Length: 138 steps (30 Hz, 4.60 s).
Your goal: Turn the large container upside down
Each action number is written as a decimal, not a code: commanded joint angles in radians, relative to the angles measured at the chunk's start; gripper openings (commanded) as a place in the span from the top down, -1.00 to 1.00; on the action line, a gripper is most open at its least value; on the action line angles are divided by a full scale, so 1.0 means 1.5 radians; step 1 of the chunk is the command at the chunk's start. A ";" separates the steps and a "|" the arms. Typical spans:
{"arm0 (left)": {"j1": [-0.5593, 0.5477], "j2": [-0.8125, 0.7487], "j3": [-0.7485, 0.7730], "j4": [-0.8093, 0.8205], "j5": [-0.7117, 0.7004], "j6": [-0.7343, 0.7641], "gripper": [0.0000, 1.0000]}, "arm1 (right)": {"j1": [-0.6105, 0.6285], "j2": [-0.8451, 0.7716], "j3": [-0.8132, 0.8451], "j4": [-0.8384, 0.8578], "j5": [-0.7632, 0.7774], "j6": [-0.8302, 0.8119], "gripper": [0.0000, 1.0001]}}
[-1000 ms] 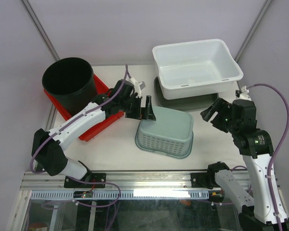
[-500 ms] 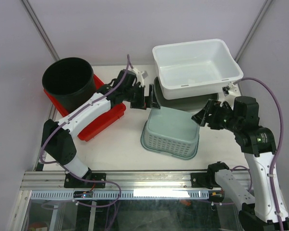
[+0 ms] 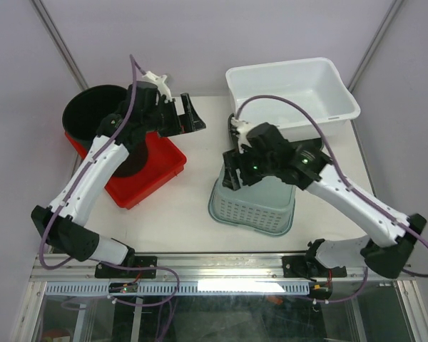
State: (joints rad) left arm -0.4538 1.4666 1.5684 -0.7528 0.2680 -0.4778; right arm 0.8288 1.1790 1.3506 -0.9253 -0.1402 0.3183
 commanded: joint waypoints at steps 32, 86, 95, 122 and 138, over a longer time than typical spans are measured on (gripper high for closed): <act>-0.067 -0.077 -0.134 0.119 -0.026 -0.037 -0.98 | -0.193 -0.043 -0.044 0.028 0.246 0.106 0.99; -0.122 -0.030 -0.159 0.147 -0.001 -0.016 -0.98 | -0.360 -0.148 -0.227 -0.026 -0.178 0.002 -0.13; -0.122 0.004 -0.182 0.173 -0.017 -0.025 -0.98 | -0.360 -0.154 -0.249 -0.093 -0.060 0.039 -0.17; -0.126 -0.043 -0.232 0.187 -0.011 -0.029 -0.98 | -0.375 -0.081 -0.160 -0.036 0.103 0.025 -0.27; -0.125 0.015 -0.201 0.205 0.006 -0.022 -0.98 | -0.373 -0.142 -0.183 -0.218 0.070 0.065 -0.31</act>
State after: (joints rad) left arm -0.6296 1.4796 1.2243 -0.4992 0.2459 -0.5167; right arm 0.2718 0.9497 1.0725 -1.2224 -0.1623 0.3546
